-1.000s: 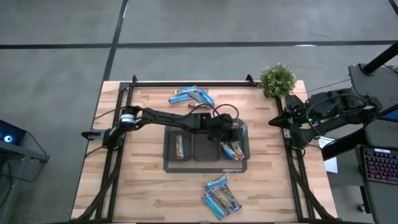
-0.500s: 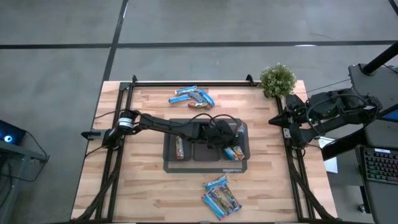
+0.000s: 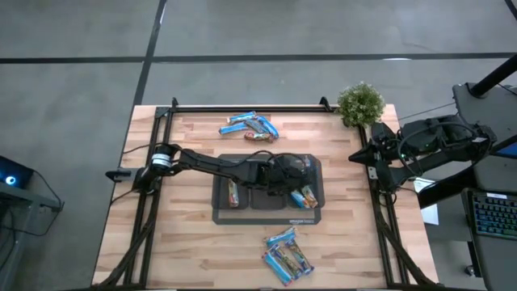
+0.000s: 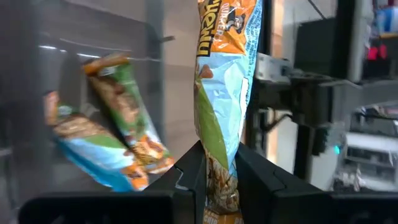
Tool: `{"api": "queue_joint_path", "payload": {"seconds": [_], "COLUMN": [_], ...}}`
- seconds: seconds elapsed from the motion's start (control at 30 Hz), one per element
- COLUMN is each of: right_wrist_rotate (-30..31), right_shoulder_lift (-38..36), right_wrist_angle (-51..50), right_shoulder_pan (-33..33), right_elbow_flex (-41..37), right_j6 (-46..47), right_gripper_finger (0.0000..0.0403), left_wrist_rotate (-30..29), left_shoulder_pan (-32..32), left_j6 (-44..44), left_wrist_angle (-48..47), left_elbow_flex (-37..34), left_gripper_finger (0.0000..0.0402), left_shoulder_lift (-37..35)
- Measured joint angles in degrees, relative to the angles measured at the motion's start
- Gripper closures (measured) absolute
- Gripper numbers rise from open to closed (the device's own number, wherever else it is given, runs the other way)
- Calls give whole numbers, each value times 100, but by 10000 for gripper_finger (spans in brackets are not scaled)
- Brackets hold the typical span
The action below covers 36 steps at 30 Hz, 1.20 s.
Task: Pick and place Granola Bars by type
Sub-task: Put the yellow granola bar into the right black bin
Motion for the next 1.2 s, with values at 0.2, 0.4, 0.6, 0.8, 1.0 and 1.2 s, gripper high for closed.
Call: {"api": "queue_joint_path", "payload": {"seconds": [0.2,0.4,0.6,0.8,1.0,1.2], "right_wrist_rotate": [1,1,-1,-1,1,1], "right_shoulder_lift": [2,4,4,7,7,7], "right_wrist_angle": [0,2,4,4,7,7], "right_shoulder_pan": [0,0,0,0,0,0], "right_elbow_flex": [2,0,0,2,2,1], "right_j6": [-14,-35,-37,-37,-37,-39], "right_gripper_finger": [394,394,394,394,394,394], "left_wrist_rotate": [-302,-322,-488,-656,-659,-655], "left_shoulder_pan": [-124,-177,-177,-148,-146,-146], "left_j6": [-397,-433,-444,-444,-436,-431], "left_wrist_angle": [19,74,84,77,76,74], "left_elbow_flex": [-202,-393,-441,-441,-441,-441], "left_gripper_finger": [349,349,349,349,348,348], "left_shoulder_lift": [2,2,4,4,4,4]}}
